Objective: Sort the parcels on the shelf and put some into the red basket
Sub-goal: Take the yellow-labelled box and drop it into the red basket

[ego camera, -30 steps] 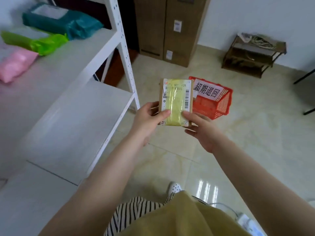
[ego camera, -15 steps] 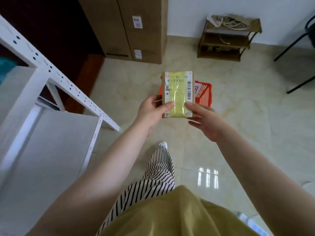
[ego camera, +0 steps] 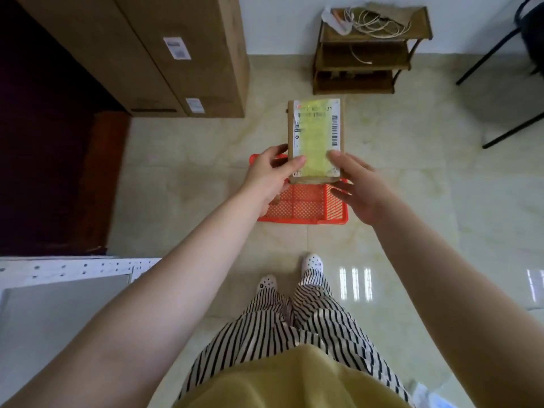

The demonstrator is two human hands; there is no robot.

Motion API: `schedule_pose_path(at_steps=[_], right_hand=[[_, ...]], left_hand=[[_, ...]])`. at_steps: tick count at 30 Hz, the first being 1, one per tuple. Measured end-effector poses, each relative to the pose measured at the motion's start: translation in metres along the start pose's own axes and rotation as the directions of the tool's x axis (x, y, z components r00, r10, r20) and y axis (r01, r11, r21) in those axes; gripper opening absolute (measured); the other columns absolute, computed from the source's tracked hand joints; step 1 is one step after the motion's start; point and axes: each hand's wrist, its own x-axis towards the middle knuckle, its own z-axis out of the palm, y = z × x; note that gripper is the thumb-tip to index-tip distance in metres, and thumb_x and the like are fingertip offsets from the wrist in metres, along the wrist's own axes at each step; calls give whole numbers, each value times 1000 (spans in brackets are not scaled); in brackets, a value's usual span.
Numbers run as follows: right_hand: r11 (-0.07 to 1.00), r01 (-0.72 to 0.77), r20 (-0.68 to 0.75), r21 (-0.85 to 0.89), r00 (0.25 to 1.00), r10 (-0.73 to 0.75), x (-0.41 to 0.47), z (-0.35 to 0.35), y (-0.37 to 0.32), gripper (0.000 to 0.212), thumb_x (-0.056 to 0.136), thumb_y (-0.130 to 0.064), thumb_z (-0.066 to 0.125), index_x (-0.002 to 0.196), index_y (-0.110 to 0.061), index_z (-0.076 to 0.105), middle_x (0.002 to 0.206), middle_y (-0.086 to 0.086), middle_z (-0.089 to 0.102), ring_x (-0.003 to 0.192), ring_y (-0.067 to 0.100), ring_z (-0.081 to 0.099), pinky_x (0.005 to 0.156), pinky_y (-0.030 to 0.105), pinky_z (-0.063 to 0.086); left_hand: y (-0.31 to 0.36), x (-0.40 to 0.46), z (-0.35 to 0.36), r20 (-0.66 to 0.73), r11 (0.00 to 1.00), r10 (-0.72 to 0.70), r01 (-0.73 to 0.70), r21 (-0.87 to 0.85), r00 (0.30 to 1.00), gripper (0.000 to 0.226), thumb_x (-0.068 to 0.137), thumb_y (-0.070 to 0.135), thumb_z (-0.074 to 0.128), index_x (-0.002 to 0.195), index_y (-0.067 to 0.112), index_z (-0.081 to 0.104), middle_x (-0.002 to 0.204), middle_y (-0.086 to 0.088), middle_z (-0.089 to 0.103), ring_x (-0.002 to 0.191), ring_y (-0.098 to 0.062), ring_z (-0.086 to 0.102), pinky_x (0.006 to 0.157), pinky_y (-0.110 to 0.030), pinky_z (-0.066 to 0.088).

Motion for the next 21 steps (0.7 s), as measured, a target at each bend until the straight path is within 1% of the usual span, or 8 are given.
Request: schedule_pose_path(at_steps=[2,5,8,10,11,16,19,21], right_hand=[[1000,-27,-3,17,1000,27,34,-8,-2,50,87,-36,70,131,-18,59,96,-5,73,85,12,69,77,26,50],[993,-110,2,47,994,110,86,-17,5,57,84,-33,74,136,-17,55,109,2,73,96,19,69,87,33,53],[974,-206,-4,98,978,207,142,-29,31,47,87,-29,71,131,-18,61,103,0,75,88,17,70,71,27,56],[957,-265,-21,122,963,269,179,-37,59,53,83,-29,75,133,-17,60,109,4,75,88,20,73,61,26,56],[951,-281,-41,131,957,288,195,-41,74,57,81,-29,77,134,-17,59,111,6,74,89,22,74,62,26,57],[913,-373,-49,167,921,386,289,-57,161,70,71,-32,80,136,-19,57,114,10,74,98,29,73,84,41,59],[899,-405,-58,165,906,419,356,-67,223,72,72,-35,81,137,-21,55,111,13,75,93,33,74,83,45,58],[887,-433,-65,164,892,447,400,-74,264,66,76,-33,80,137,-25,55,108,15,75,90,37,74,78,48,59]], left_hand=[[-2,30,9,-38,998,-49,48,-30,998,46,87,27,70,129,16,56,115,3,66,101,-15,66,95,-39,53],[-19,74,19,-127,989,-147,142,-53,981,35,85,35,71,116,20,62,113,2,67,109,-24,64,94,-42,53],[-49,120,30,-139,954,-291,275,-123,947,33,85,40,69,113,26,59,116,4,65,113,-24,62,88,-33,55],[-80,152,35,-110,906,-400,374,-198,910,33,86,36,69,116,25,59,119,1,65,111,-22,62,84,-28,55],[-93,164,38,-103,879,-443,410,-244,890,34,86,32,69,117,22,60,121,-2,66,109,-22,63,83,-27,56],[-185,249,43,-139,773,-586,499,-393,798,24,86,18,68,109,11,63,114,-10,69,102,-25,67,94,-37,54],[-253,311,41,-141,696,-667,544,-469,732,13,86,18,69,93,11,61,102,-12,71,87,-25,69,79,-36,57],[-300,351,39,-141,666,-699,566,-485,701,20,84,22,72,95,11,61,98,-12,72,80,-26,71,70,-34,57]])
